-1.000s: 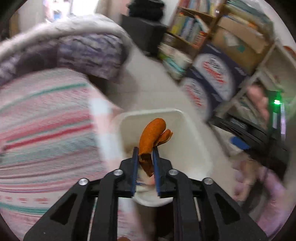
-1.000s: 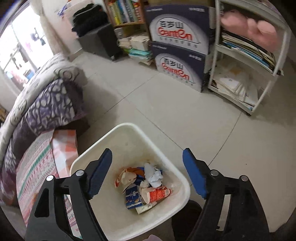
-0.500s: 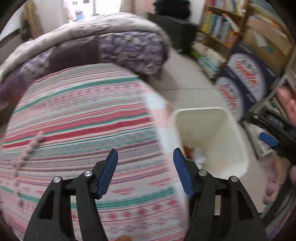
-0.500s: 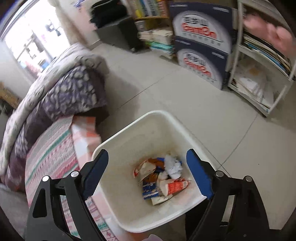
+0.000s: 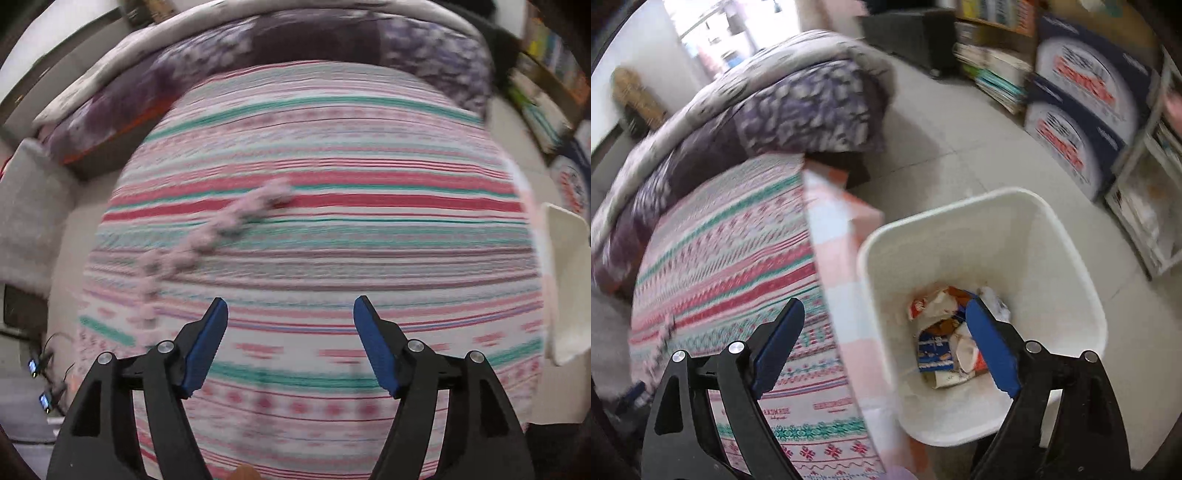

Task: Collect trash
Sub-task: 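Grasp a pink crocheted strip with the left tool while the right tool grasps another pink strip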

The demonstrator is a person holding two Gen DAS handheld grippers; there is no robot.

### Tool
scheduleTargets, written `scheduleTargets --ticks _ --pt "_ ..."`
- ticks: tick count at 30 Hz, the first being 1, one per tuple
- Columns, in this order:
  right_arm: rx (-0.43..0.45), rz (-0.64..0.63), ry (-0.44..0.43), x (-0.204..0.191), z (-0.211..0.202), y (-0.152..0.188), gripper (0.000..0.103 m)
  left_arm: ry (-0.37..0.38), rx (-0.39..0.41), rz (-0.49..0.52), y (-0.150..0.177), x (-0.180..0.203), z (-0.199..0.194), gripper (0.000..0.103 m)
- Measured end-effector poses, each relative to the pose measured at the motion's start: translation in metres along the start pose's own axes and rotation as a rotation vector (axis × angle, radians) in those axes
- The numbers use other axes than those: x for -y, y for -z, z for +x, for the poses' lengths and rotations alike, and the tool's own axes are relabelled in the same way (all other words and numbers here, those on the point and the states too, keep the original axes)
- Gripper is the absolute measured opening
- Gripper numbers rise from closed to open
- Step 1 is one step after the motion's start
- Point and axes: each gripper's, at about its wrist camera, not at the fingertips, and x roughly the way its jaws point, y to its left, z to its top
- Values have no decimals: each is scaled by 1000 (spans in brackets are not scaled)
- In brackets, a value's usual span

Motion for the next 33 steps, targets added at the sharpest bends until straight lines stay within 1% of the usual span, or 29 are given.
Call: scheduleTargets --ticks 3,5,7,9,12,13,14,15,16,19,20,21,25,28,32,33 --pt "24 -144 -30 -41 5 5 88 -30 -48 -65 5 -51 18 70" --pt "27 -234 -77 -68 9 9 88 -39 -79 -106 8 -77 29 70" --pt "34 -346 -141 -103 13 16 89 -37 -108 -141 11 -101 41 70" --pt "42 -466 -227 -143 17 24 90 -18 -141 -159 16 -121 57 69" --pt "43 -635 -323 -201 25 37 90 28 -192 -191 23 -140 74 61" --pt "43 -683 -343 -217 26 42 90 43 -202 -208 26 -146 78 60" --pt "40 -748 -374 -238 29 48 90 60 -204 -223 28 -151 78 59" --pt "38 -787 -388 -252 33 51 90 94 -203 -244 29 -158 80 56" --pt "39 -826 -398 -266 34 55 90 107 -201 -252 29 -160 80 54" --pt "33 -957 -440 -301 43 66 90 110 -192 -249 29 -166 80 38" --pt "34 -985 -442 -309 46 68 90 110 -191 -249 28 -168 81 25" --pt "33 -1027 -446 -318 48 71 90 107 -190 -246 29 -168 80 24" --pt "32 -1136 -449 -343 64 75 90 91 -179 -225 27 -166 79 23" --pt "29 -1192 -456 -356 72 77 90 101 -177 -247 27 -168 76 23" --pt "-24 -1308 -444 -370 88 88 88 109 -174 -274 24 -172 72 23" --pt "-24 -1321 -455 -368 88 88 88 109 -172 -279 23 -173 70 23"
